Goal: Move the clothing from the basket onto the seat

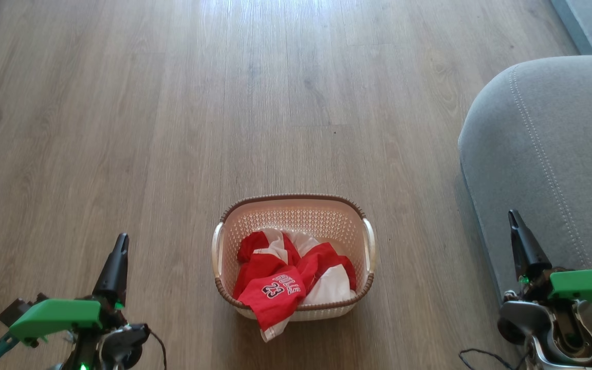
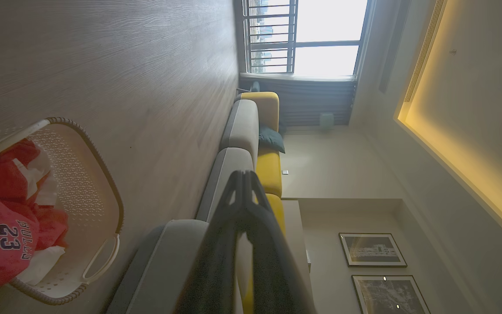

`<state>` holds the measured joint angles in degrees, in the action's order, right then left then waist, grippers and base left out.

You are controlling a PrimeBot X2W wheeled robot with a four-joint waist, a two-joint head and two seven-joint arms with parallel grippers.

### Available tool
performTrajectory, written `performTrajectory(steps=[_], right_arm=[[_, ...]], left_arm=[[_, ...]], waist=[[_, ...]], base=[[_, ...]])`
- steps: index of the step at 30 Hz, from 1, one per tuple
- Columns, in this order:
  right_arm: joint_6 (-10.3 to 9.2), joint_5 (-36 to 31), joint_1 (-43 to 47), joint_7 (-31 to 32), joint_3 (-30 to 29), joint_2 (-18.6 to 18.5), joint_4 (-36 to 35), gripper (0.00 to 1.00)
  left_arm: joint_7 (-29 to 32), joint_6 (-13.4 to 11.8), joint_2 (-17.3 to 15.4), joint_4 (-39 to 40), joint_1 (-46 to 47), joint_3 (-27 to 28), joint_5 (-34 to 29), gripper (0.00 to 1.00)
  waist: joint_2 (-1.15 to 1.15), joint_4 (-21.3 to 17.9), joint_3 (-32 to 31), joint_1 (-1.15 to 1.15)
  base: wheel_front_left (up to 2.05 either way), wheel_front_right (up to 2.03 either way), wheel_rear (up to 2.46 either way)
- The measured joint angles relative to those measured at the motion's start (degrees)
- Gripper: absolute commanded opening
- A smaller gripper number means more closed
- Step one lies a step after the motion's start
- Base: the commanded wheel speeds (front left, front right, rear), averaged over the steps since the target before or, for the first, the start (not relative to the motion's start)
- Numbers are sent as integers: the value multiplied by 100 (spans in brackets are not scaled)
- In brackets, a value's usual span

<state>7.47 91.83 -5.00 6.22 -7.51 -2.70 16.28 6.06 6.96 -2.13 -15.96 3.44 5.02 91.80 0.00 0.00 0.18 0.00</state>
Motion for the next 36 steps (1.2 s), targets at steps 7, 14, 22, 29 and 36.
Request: performTrajectory(steps=[7, 14, 22, 29, 36], right_arm=[[0, 0, 0, 0, 0, 0, 0, 0], [0, 0, 0, 0, 0, 0, 0, 0], [0, 0, 0, 0, 0, 0, 0, 0], [0, 0, 0, 0, 0, 0, 0, 0], [0, 0, 0, 0, 0, 0, 0, 0]], left_arm=[[0, 0, 0, 0, 0, 0, 0, 0], [0, 0, 0, 0, 0, 0, 0, 0], [0, 0, 0, 0, 0, 0, 0, 0], [0, 0, 0, 0, 0, 0, 0, 0], [0, 0, 0, 0, 0, 0, 0, 0]], waist=[[0, 0, 0, 0], [0, 0, 0, 0], [0, 0, 0, 0], [0, 0, 0, 0], [0, 0, 0, 0]], base=[[0, 0, 0], [0, 0, 0], [0, 0, 0], [0, 0, 0], [0, 0, 0]])
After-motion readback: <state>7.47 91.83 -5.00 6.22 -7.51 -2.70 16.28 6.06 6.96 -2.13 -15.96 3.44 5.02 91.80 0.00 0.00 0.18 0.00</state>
